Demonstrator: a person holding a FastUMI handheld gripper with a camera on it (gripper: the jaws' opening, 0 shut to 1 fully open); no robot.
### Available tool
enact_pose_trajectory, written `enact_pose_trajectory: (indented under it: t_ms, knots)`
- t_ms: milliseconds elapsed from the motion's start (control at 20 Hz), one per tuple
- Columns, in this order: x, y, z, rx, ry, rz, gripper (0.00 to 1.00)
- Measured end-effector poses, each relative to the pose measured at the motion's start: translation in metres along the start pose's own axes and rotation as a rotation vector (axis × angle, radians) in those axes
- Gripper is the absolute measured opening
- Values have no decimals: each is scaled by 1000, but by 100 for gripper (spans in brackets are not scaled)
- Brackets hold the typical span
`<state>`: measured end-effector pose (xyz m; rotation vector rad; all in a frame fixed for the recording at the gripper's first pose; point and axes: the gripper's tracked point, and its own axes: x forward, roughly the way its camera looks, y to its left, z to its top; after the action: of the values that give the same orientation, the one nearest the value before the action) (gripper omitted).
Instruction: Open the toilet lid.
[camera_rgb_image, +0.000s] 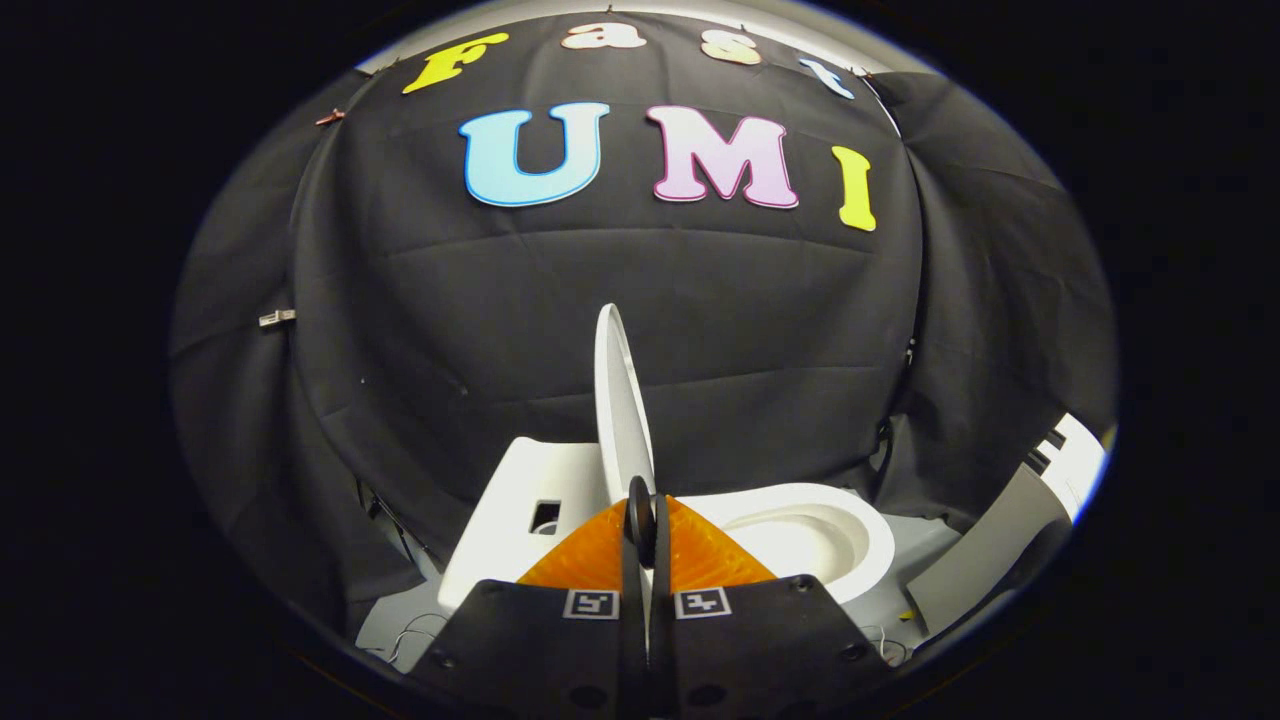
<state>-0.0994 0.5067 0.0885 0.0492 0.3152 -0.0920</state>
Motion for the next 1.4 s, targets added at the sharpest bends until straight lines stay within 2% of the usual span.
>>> enact_pose_trajectory:
  t_ms: [600,1200,1350,1400]
  knots:
    - [0,41,-12,-18,3,29,7]
    - [3,44,-11,13,-2,47,9]
    - [2,47,-13,18,14,70,11]
    - [2,48,-14,20,18,82,15]
